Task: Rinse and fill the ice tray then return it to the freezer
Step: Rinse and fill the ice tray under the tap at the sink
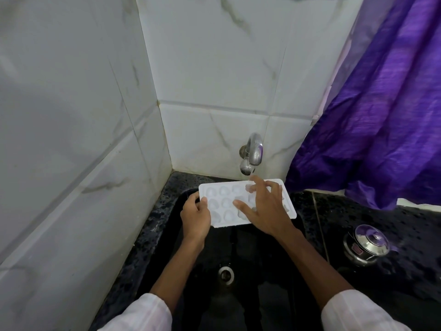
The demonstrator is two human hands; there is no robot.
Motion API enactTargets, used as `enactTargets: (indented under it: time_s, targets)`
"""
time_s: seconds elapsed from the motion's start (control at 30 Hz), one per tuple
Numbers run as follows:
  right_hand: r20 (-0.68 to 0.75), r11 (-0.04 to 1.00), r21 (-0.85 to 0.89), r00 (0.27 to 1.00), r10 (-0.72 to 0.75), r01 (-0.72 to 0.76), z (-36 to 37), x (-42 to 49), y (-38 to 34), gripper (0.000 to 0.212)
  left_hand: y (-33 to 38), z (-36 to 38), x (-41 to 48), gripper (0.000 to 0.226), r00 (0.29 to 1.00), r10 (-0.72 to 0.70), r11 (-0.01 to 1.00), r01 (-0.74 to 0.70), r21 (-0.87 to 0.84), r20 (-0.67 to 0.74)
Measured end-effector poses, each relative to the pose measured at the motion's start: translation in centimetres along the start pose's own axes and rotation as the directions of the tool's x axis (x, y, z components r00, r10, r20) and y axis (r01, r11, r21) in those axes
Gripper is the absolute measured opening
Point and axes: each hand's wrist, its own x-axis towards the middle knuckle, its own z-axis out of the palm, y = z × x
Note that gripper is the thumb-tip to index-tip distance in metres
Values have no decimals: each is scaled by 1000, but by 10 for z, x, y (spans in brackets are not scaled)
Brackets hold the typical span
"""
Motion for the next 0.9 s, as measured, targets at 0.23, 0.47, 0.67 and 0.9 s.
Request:
enactTargets:
  time_s: [0.23, 0.47, 0.67, 0.9]
  targets:
    - [61, 999, 1, 998, -32, 32, 1, -2, 3, 78, -1, -3, -1, 24, 1000, -27, 999, 27, -18, -5]
    - [23, 1000, 23, 1000, -9, 8, 0, -1, 2, 72, 3, 1, 0, 22, 1000, -19, 999, 18, -36, -25]
    - [-51, 990, 139, 999, -11, 18, -11, 0, -2, 73, 11, 2, 9, 21, 1000, 4, 999, -5, -39, -28]
    - [-226, 983, 178, 974, 3, 38, -19, 4, -7, 61, 22, 5, 17, 20, 999, 45, 996, -47, -82, -26]
